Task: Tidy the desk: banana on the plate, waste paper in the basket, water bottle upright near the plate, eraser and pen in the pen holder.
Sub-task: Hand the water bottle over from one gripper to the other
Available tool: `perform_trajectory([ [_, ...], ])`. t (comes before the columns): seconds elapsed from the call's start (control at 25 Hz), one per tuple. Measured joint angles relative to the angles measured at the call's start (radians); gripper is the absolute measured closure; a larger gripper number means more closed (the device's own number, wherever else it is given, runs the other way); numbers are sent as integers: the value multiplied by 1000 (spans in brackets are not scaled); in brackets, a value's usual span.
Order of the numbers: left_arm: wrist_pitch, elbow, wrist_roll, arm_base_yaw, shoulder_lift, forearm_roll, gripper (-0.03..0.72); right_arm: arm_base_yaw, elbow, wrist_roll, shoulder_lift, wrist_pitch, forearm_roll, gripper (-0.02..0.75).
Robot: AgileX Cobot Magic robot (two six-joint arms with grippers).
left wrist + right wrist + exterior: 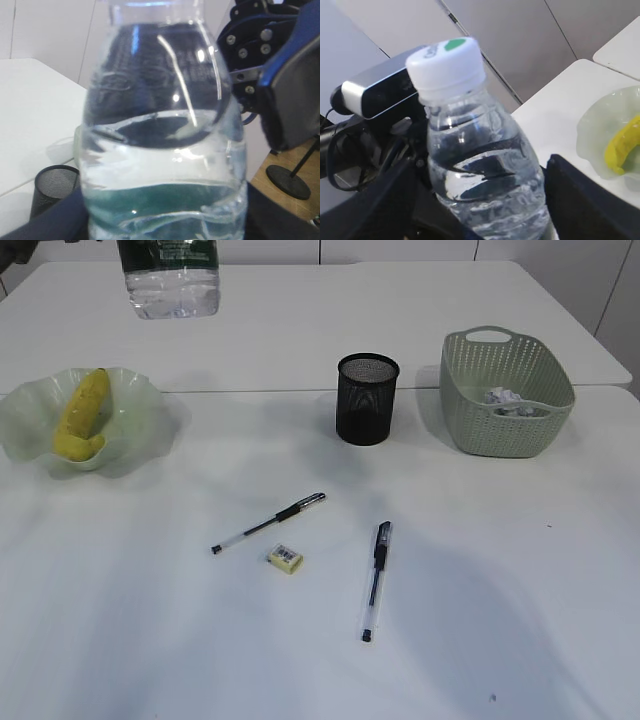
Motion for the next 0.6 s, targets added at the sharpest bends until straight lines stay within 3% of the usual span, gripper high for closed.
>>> perform_trajectory([
  [0.44, -83, 0, 0, 44, 0, -4, 300, -58, 0, -5, 0, -11, 3, 148],
  [0.6, -87, 0, 0, 81, 0, 29, 300, -78, 0, -20, 0, -11, -77, 148],
])
